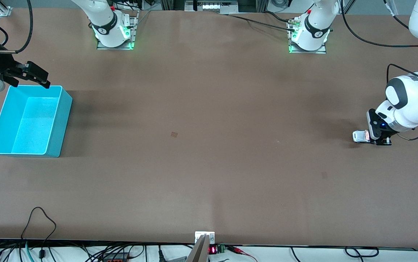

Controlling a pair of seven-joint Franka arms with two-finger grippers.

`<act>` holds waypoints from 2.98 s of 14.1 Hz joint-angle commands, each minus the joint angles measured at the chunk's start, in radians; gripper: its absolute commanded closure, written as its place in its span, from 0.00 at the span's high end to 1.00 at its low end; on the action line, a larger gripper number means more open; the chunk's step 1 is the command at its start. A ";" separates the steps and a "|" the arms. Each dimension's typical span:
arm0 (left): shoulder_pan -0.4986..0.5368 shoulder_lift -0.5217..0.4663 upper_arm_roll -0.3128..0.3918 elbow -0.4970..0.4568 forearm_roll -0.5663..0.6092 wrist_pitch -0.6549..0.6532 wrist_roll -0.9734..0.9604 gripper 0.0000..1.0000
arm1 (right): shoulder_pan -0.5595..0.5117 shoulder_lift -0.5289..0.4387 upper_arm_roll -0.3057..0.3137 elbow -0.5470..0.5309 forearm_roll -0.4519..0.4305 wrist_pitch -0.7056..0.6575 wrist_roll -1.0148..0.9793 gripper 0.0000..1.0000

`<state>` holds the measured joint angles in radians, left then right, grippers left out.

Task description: Wind and store white jeep toy

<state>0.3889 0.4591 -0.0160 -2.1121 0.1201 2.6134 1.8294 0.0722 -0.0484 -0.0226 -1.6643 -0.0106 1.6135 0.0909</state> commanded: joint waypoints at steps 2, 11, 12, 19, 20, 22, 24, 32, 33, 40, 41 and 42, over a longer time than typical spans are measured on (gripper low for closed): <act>0.033 0.067 0.001 -0.009 0.023 -0.029 0.033 0.56 | 0.001 0.002 0.001 0.014 -0.003 -0.004 -0.013 1.00; 0.030 -0.016 -0.012 0.032 0.021 -0.134 0.024 1.00 | 0.001 0.002 0.001 0.012 -0.003 -0.004 -0.013 1.00; 0.030 -0.025 -0.018 0.065 0.021 -0.185 0.022 1.00 | 0.003 0.002 0.001 0.012 -0.003 -0.004 -0.013 1.00; -0.002 -0.026 -0.090 0.340 0.019 -0.611 -0.171 1.00 | 0.003 0.002 0.001 0.012 -0.003 -0.004 -0.013 1.00; -0.007 -0.026 -0.091 0.372 0.019 -0.656 -0.224 1.00 | 0.003 0.002 0.001 0.014 -0.003 -0.004 -0.013 1.00; -0.045 -0.025 -0.091 0.431 0.019 -0.737 -0.339 1.00 | 0.003 0.002 0.001 0.014 -0.003 -0.004 -0.013 1.00; -0.088 -0.025 -0.091 0.487 0.019 -0.815 -0.462 1.00 | 0.003 0.002 0.001 0.012 -0.003 -0.004 -0.013 1.00; -0.260 -0.025 -0.093 0.716 0.009 -1.136 -1.045 1.00 | 0.003 0.002 0.001 0.012 -0.003 -0.004 -0.011 1.00; -0.278 -0.026 -0.093 0.736 0.007 -1.167 -1.117 1.00 | 0.003 0.002 0.001 0.012 -0.003 -0.004 -0.011 1.00; -0.370 -0.137 -0.033 0.737 -0.105 -1.100 -1.707 1.00 | 0.003 0.002 0.003 0.012 -0.003 -0.004 -0.011 1.00; -0.372 -0.193 -0.032 0.665 -0.111 -1.037 -1.795 1.00 | 0.003 0.002 0.001 0.012 -0.003 -0.004 -0.011 1.00; -0.372 -0.248 -0.030 0.597 -0.111 -0.973 -1.876 1.00 | 0.003 0.002 0.001 0.014 -0.003 -0.004 -0.011 1.00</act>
<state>0.0261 0.3467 -0.0746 -1.3577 0.0340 1.5366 0.0924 0.0731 -0.0482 -0.0218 -1.6642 -0.0106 1.6136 0.0909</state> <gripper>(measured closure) 0.000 0.000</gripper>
